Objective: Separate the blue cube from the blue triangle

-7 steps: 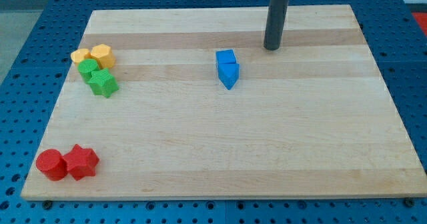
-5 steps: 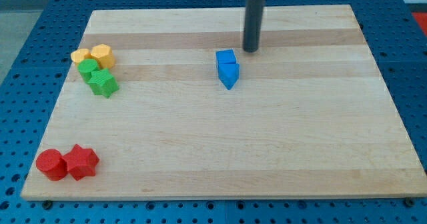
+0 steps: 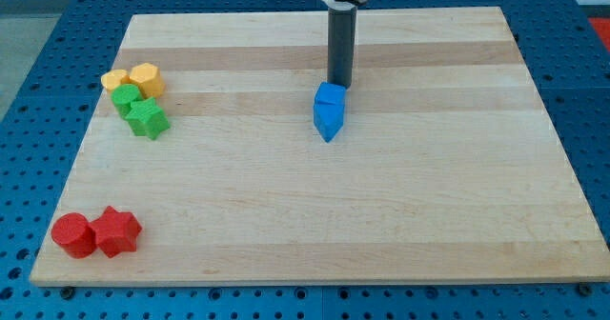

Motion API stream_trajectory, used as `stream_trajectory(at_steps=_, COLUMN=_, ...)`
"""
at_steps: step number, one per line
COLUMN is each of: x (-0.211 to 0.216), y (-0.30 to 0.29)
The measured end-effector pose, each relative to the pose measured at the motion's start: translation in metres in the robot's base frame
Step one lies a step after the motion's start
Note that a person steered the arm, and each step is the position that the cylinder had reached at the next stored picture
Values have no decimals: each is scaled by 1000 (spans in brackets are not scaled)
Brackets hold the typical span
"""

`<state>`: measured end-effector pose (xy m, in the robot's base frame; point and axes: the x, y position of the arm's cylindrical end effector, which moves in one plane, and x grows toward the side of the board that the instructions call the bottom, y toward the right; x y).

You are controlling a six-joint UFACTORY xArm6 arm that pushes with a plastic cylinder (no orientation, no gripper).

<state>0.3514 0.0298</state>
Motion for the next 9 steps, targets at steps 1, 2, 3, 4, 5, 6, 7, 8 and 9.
stream_trajectory(at_steps=1, x=3, y=2)
stream_trajectory(at_steps=2, x=22, y=14)
stream_trajectory(at_steps=3, x=25, y=5)
stream_trajectory(at_steps=4, x=29, y=-5)
stream_trajectory(at_steps=5, x=40, y=-8)
stream_trajectory(at_steps=6, x=56, y=-11)
stream_trajectory(at_steps=7, x=65, y=-33)
stream_trajectory(at_steps=8, x=66, y=-64)
stream_trajectory(at_steps=9, x=69, y=-96)
